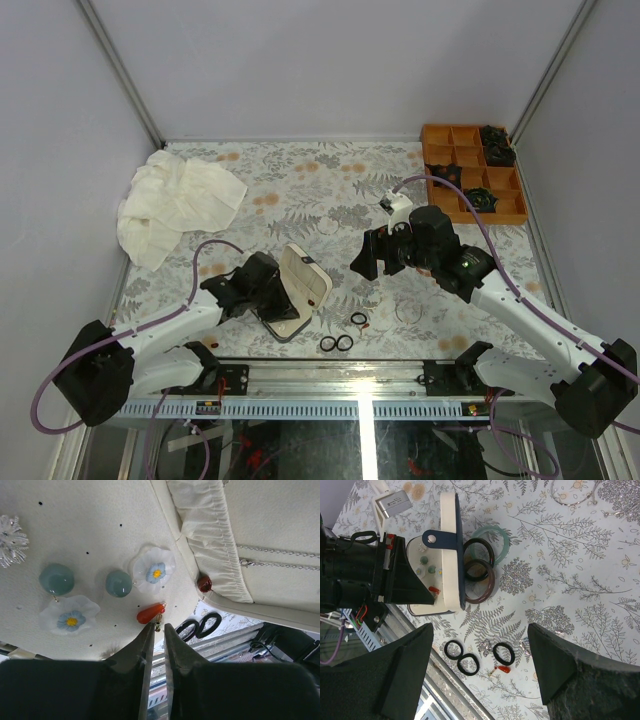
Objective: Organize the mixed jewelry
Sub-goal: Place the jewelry in the jewelry box.
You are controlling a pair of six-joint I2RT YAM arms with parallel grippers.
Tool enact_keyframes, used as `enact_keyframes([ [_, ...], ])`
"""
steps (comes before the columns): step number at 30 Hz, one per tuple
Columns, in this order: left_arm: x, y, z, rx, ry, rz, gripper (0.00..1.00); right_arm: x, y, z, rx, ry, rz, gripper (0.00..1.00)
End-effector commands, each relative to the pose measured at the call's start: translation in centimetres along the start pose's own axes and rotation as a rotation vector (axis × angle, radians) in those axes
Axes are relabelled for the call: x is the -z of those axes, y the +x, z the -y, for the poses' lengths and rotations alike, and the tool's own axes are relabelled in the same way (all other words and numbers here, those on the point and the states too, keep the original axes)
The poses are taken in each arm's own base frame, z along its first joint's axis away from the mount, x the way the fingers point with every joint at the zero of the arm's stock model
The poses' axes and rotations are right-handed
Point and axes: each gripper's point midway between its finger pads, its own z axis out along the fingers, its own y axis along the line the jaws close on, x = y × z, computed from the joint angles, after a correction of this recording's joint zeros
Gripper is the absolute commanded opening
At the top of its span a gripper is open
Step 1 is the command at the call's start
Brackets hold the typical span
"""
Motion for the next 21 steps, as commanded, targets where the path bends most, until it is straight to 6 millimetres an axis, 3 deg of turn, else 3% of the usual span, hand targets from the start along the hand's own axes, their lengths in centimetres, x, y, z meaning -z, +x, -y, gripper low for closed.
enact_keyframes([
  [1, 0.2, 0.0, -0.2, -0.020, -0.015, -0.004, 0.14, 0.2, -1.2, -0.8, 0.010, -0.041, 0.047, 0.83],
  [9, 0.5, -0.1, -0.2, -0.020, -0.017, 0.007, 0.17, 0.1, -1.2, -0.8, 0.011, -0.045, 0.047, 0.83],
  [15, 1.6, -0.7, 0.5, -0.022, 0.008, 0.047, 0.32, 0.1, -1.2, -0.8, 0.009, -0.046, 0.046, 0.83],
  [21, 2.6, -1.1, 1.4, -0.030, 0.036, 0.068, 0.36, 0.0, -1.1, -0.9, 0.005, -0.050, 0.037, 0.82],
])
